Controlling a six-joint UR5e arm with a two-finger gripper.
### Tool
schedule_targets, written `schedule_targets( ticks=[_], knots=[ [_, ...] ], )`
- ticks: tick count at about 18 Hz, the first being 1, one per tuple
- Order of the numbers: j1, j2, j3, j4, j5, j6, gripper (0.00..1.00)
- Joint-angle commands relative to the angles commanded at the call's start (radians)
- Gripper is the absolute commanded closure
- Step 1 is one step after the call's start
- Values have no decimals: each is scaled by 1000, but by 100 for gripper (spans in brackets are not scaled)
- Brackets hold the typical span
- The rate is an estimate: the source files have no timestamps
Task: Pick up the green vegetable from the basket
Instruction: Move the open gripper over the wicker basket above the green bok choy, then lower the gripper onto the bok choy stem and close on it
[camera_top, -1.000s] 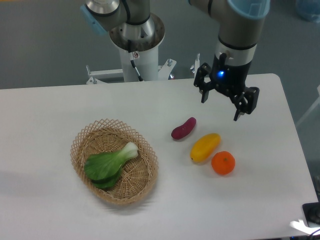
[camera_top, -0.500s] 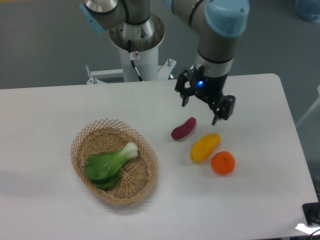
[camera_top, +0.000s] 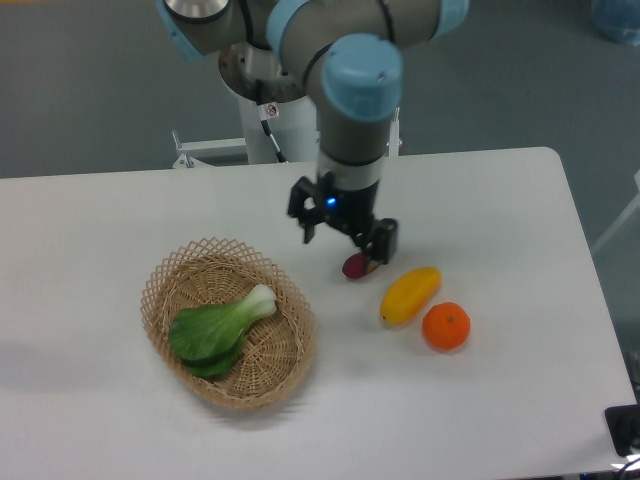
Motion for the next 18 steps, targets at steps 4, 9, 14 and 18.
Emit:
schedule_targets(
  ticks=[4, 9, 14, 18],
  knots=[
    [-77, -61, -35, 75, 2, -29, 0],
    [-129, -113, -60, 132, 6, -22, 0],
    [-160, -150, -81, 184, 41, -31, 0],
    [-170, -170, -88, 215, 58, -34, 0]
  ],
)
